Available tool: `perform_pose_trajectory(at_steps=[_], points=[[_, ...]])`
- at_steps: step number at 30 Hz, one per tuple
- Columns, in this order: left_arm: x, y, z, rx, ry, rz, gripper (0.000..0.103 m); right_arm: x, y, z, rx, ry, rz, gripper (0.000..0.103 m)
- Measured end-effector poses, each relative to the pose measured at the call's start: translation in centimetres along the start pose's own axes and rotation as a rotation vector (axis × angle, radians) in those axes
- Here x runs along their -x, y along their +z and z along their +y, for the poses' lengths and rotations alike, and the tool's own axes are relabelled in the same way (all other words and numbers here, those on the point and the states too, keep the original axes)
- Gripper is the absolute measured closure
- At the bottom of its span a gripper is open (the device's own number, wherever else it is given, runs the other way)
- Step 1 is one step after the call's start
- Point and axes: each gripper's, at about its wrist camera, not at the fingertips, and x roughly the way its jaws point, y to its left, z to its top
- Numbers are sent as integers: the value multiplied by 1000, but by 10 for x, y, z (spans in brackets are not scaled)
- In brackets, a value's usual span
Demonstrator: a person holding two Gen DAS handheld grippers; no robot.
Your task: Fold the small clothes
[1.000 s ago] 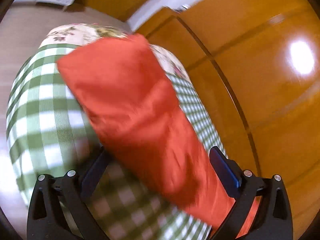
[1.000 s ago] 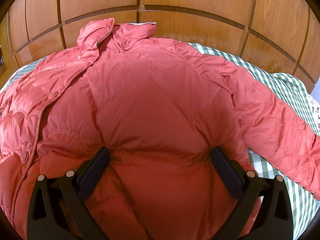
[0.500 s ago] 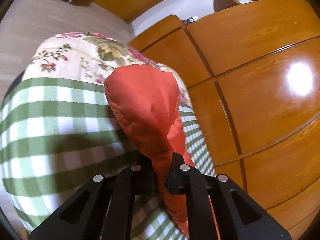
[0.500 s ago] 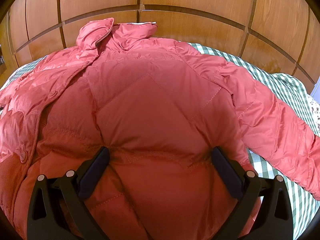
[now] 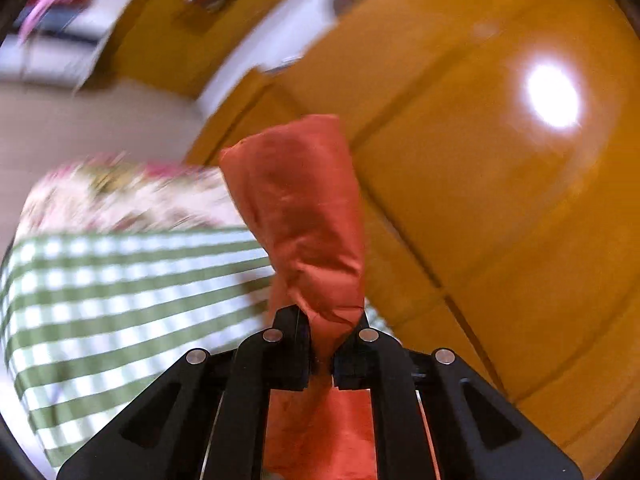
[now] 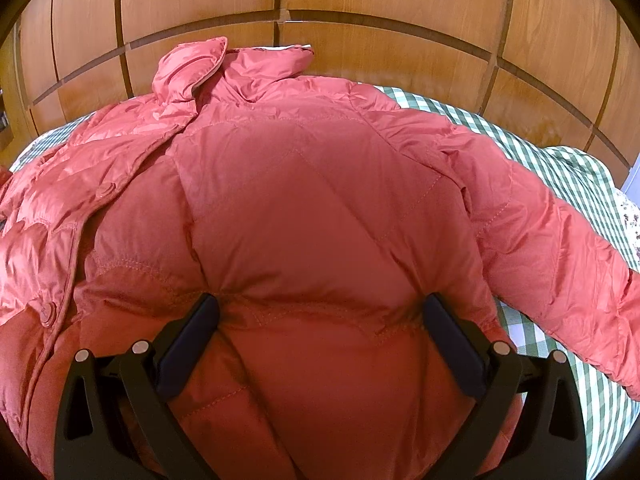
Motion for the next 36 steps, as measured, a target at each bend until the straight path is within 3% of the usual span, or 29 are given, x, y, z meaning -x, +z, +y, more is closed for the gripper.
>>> perform_pose_trajectory(at_steps=[5, 9, 17, 20, 27, 31, 32, 33, 34, 35, 36], points=[[2, -35, -103, -298, -135, 26, 97, 0, 0, 0, 0, 0, -1, 2], [-7, -95, -176, -539, -204, 117, 97, 1, 0, -1, 1, 2, -2, 2], [-23, -221, -242, -758, -301, 332, 97, 1, 0, -2, -5, 10, -6, 2], [-31, -272, -262, -889, -336, 422, 97, 1, -1, -2, -7, 11, -7, 2], [-49, -341, -272, -1059, -328, 499, 96, 0, -1, -2, -14, 17, -9, 2], [-52, -348, -268, -1076, -331, 556, 77, 0, -1, -2, -15, 16, -9, 2], [-50, -344, -267, -1067, -343, 567, 62, 0, -1, -2, -15, 16, -9, 2], [-43, -339, -267, -1054, -364, 582, 39, 0, -1, -1, -15, 16, -9, 2], [-38, -336, -265, -1039, -387, 595, 28, 0, -1, -2, -15, 16, -10, 2], [-30, -331, -264, -1016, -421, 602, 20, 0, -1, -2, -15, 17, -10, 2], [-19, -326, -262, -979, -485, 600, 20, 0, -1, -2, -15, 17, -10, 2]])
